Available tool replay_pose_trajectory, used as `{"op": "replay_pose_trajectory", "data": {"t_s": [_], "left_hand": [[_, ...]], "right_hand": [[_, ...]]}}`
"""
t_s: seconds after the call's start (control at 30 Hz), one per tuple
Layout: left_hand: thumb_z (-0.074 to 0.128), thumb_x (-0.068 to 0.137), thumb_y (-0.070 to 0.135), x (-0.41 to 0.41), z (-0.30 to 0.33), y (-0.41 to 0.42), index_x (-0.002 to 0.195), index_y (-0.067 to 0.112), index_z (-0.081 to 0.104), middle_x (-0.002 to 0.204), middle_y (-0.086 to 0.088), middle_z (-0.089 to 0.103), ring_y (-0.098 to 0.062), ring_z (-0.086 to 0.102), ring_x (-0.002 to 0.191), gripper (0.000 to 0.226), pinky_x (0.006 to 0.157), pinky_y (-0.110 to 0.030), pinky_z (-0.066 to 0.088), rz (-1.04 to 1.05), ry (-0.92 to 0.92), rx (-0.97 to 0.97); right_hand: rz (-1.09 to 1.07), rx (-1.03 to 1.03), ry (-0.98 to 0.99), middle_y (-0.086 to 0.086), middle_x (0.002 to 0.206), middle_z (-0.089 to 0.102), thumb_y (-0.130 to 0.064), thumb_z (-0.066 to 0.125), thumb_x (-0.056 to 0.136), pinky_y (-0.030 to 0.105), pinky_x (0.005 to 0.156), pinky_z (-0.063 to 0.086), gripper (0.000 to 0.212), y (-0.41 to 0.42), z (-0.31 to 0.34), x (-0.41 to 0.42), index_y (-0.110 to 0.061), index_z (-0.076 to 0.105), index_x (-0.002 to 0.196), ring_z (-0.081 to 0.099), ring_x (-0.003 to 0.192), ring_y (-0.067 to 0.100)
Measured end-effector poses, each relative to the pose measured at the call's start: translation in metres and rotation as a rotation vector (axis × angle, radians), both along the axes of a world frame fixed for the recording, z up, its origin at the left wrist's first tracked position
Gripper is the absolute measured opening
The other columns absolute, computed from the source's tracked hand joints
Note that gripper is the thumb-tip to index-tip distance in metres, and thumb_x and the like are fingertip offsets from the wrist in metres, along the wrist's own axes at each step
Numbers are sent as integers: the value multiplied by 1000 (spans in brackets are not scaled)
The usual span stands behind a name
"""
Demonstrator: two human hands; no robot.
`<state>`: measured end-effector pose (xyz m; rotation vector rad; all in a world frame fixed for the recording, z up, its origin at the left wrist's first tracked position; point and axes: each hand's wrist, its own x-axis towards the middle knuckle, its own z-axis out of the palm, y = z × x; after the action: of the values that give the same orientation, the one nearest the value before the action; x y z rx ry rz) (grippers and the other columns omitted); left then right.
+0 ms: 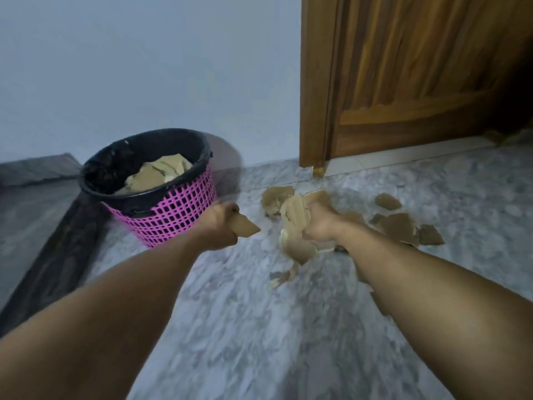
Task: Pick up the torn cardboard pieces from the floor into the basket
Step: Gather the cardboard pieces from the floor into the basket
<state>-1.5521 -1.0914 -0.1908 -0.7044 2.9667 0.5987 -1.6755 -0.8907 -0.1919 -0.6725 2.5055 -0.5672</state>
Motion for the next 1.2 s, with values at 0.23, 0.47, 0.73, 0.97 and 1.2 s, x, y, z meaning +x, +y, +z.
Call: {"op": "replay_pose_trajectory", "data": {"t_s": [0.23,0.47,0.73,0.97,1.2], "left_hand": [[72,62,21,47,118,-43,114,32,56,101,3,56,-19,56,89,56,73,-31,51,157,58,-129],[67,70,4,27,134,-139,126,18,52,110,-5,57,-20,59,82,60,56,-24,46,268,80,-27],[83,64,24,-1,109,-230,145,20,25,138,-19,39,-36,55,113,99,86,-42,55,515,39,52],[73,78,21,-14,78,-237,145,4,34,146,-15,41,-28,47,125,80,97,-36,42,501,27,84],[70,82,32,-59,85,-156,124,10,59,119,-9,64,-27,59,109,49,90,-35,48,351,230,-78]], "right_hand": [[155,-137,89,11,112,66,-22,77,76,39,92,55,47,-77,99,24,-6,61,117,64,104,28],[129,-242,4,8,104,56,-9,70,87,27,71,51,39,-193,145,18,0,52,121,57,84,20],[59,-380,-56,12,107,65,-20,69,84,41,90,56,39,-305,116,-7,-2,57,117,65,97,28],[-37,-537,-34,9,101,67,-15,61,86,28,59,54,21,-313,81,-38,-3,62,103,67,90,26],[-138,-514,-307,16,103,67,-3,65,88,38,73,62,29,-205,74,-75,6,61,115,69,84,23]]}}
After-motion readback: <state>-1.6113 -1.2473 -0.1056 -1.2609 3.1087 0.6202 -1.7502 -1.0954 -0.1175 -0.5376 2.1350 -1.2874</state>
